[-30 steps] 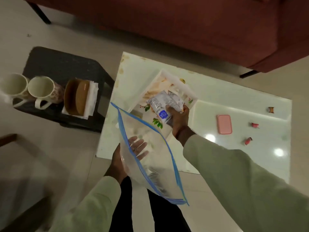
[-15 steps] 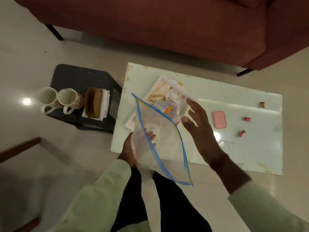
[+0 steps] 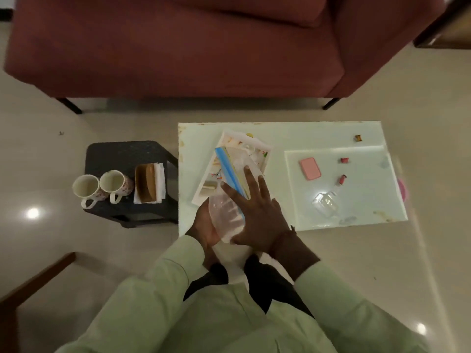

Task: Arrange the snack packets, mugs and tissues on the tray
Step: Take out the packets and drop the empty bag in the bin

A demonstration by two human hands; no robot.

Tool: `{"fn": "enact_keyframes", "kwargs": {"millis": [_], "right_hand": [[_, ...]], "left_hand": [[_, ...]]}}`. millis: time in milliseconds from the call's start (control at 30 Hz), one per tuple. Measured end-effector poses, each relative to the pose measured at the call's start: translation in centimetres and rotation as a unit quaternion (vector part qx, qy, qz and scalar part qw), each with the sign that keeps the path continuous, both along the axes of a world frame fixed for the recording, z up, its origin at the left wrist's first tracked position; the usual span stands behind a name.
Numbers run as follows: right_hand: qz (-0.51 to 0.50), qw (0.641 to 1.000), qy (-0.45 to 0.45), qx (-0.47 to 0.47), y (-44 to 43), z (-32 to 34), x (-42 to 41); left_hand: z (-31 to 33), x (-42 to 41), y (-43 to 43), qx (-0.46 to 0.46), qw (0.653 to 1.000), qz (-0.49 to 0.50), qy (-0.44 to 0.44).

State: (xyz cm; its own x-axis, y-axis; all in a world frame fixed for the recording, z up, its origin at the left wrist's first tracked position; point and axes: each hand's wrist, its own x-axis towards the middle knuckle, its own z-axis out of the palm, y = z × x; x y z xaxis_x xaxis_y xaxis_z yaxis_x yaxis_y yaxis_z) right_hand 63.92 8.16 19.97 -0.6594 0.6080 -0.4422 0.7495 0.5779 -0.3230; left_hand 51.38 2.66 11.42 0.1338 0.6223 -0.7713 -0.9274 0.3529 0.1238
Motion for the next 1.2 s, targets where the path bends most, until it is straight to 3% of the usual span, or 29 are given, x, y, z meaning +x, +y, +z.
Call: {"fn": "enact_keyframes", "kwargs": {"millis": [100, 233, 300, 367, 433, 467, 533, 633, 800, 867, 967, 1067, 1133, 1200], "right_hand": [[-0.032, 0.999, 0.028, -0.011, 0.5, -1.8, 0.9], [-0.089, 0.989, 0.106, -0.047, 1.5, -2.7, 2.5], [-0.138, 0.977, 0.130, -0.098, 2.3, -2.6, 3.7], [-0.212, 0.959, 0.128, -0.141, 3.1, -2.4, 5.7], [-0.320, 0.916, 0.142, -0.197, 3.8, -2.1, 8.1], [-0.369, 0.884, 0.166, -0.233, 4.1, -1.9, 9.3], [-0.431, 0.821, 0.228, -0.296, 4.9, -1.4, 12.3], [-0.453, 0.767, 0.286, -0.354, 6.0, -0.7, 17.0], [-0.519, 0.649, 0.385, -0.402, 7.3, 0.4, 24.3], [-0.532, 0.630, 0.414, -0.384, 7.7, 0.7, 27.1], [-0.553, 0.618, 0.439, -0.345, 8.4, 0.6, 30.8], [-0.545, 0.585, 0.460, -0.386, 9.2, 0.6, 35.6], [-0.508, 0.609, 0.445, -0.415, 9.7, 0.1, 38.8], [-0.480, 0.640, 0.439, -0.410, 10.2, -0.7, 41.7]], "left_hand": [[1.9, 0.0, 1.0, -0.008, 0.999, -0.017, -0.049], [3.5, 1.0, 1.8, 0.082, 0.992, -0.094, 0.015], [4.2, 1.2, 2.4, 0.108, 0.951, -0.207, 0.201], [4.8, 1.8, 3.2, 0.122, 0.862, -0.294, 0.393], [4.9, 2.4, 4.1, 0.135, 0.776, -0.292, 0.542], [4.8, 2.7, 4.5, 0.146, 0.751, -0.283, 0.579], [4.9, 4.4, 5.5, 0.214, 0.727, -0.332, 0.562], [4.9, 8.8, 7.3, 0.317, 0.676, -0.435, 0.503], [4.8, 18.7, 10.8, 0.348, 0.628, -0.445, 0.535], [4.4, 23.2, 11.6, 0.329, 0.625, -0.416, 0.572], [3.8, 29.1, 12.4, 0.274, 0.680, -0.367, 0.572], [3.4, 33.6, 13.9, 0.228, 0.721, -0.344, 0.557], [3.3, 35.5, 15.3, 0.212, 0.719, -0.341, 0.568], [3.5, 37.4, 17.0, 0.210, 0.693, -0.356, 0.590]]}}
